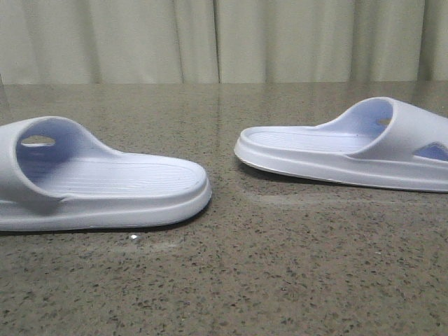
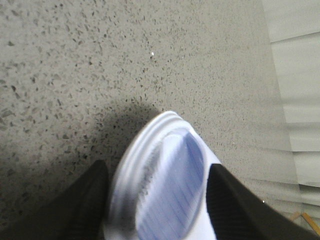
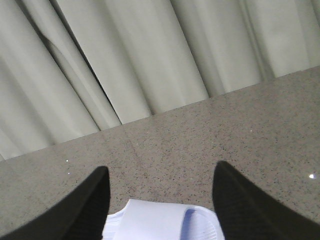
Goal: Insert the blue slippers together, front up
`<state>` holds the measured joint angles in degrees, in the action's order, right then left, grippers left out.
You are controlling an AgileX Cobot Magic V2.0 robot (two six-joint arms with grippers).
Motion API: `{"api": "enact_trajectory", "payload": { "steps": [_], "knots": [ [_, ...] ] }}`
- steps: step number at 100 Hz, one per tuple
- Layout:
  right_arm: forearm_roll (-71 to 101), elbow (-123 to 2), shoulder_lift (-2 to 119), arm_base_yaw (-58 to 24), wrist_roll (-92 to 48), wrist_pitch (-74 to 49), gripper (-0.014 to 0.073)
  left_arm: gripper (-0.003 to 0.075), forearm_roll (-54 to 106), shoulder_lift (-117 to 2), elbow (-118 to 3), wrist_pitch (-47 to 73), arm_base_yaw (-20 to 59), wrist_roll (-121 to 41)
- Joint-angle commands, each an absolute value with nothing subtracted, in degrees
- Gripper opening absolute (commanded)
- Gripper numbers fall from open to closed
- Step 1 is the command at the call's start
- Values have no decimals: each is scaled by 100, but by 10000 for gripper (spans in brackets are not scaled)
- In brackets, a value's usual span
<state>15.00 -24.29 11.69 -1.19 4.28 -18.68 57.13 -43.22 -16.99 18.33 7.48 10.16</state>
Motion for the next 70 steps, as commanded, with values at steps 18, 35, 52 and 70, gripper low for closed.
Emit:
{"api": "enact_trajectory", "payload": {
  "steps": [18, 35, 52, 70],
  "knots": [
    [1534, -2644, 1284, -91, 410, -1355, 386, 152, 5878, -4346, -1838, 1648, 785, 1033],
    [1534, -2644, 1284, -91, 410, -1355, 386, 28, 5878, -4346, -1838, 1648, 785, 1033],
    [1534, -2644, 1284, -91, 410, -1355, 386, 16, 5878, -4346, -1838, 1648, 785, 1033],
    [1534, -2644, 1284, -91, 410, -1355, 386, 16, 5919, -4346, -1838, 1637, 785, 1033]
  ]
}}
